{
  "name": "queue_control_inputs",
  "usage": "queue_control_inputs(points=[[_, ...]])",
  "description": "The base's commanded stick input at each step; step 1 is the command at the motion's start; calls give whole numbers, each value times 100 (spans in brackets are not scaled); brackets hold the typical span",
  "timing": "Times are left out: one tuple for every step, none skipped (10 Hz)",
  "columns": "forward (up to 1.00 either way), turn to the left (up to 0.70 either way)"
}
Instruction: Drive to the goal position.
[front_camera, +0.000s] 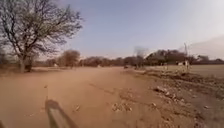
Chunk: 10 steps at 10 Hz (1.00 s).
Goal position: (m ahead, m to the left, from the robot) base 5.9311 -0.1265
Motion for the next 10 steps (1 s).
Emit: queue_control_inputs(points=[[70, 0], [70, 0], [70, 0], [70, 0], [70, 0], [70, 0], [70, 0], [70, 0], [70, 0], [70, 0]])
